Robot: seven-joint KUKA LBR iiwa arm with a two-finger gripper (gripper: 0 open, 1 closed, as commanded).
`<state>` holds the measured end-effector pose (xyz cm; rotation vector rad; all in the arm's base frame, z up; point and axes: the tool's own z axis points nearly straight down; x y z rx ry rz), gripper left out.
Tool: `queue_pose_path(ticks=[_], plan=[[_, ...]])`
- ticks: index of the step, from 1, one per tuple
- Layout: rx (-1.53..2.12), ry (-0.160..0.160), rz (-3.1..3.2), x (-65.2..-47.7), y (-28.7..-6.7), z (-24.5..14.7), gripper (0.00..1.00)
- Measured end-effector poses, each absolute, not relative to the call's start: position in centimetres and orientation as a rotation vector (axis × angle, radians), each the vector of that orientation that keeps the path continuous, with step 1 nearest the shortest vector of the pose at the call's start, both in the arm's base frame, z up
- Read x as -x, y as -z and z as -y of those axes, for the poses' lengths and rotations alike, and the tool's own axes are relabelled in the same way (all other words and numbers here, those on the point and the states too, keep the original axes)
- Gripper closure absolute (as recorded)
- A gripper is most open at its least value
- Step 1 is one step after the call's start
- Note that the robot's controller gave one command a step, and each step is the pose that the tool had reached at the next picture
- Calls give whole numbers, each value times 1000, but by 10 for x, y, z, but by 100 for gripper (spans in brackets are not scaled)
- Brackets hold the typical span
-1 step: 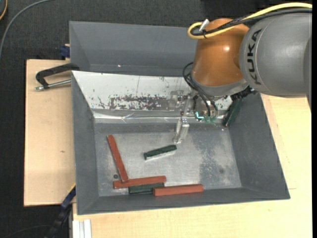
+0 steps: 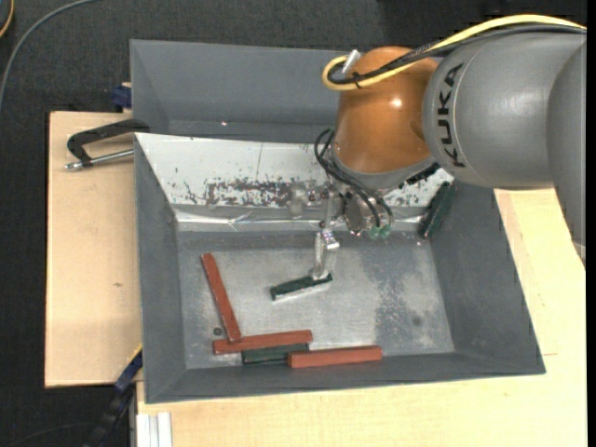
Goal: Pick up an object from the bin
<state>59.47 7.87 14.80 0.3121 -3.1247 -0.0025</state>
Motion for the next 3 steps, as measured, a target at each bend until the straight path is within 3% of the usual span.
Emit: queue_pose_path(ticks=[1, 2, 3], plan=[[-189, 0, 3127, -565, -66, -49, 0], [-191, 2, 3137, -568, -71, -50, 100], [-602, -1, 3099, -594, -223, -46, 100]])
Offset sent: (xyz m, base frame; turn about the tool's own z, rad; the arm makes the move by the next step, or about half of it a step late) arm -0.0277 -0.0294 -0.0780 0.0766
